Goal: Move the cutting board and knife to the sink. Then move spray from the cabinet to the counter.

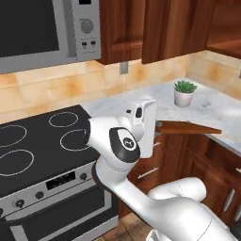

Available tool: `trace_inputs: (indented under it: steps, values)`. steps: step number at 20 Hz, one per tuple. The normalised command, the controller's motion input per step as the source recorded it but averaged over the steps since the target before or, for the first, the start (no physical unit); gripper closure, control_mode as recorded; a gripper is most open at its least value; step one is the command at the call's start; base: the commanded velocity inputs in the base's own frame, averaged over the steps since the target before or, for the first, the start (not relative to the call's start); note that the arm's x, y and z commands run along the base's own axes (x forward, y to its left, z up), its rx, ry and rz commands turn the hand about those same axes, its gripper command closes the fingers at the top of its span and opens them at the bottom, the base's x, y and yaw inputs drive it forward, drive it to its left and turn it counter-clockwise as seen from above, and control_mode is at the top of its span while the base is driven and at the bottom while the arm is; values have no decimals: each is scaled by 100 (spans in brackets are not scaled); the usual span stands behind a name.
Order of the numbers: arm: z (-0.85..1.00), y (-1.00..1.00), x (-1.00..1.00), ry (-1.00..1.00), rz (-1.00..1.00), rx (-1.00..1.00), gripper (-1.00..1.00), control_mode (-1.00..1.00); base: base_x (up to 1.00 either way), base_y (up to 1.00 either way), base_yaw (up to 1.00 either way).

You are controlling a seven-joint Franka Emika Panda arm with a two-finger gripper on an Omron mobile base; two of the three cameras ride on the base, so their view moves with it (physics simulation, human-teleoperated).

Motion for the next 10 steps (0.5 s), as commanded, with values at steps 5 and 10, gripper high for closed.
trace_inputs:
  steps: [5, 10]
  values:
    - [0, 0, 0, 0, 0, 0, 100, 100, 0, 0, 71]
    - [0, 0, 0, 0, 0, 0, 100, 100, 0, 0, 70]
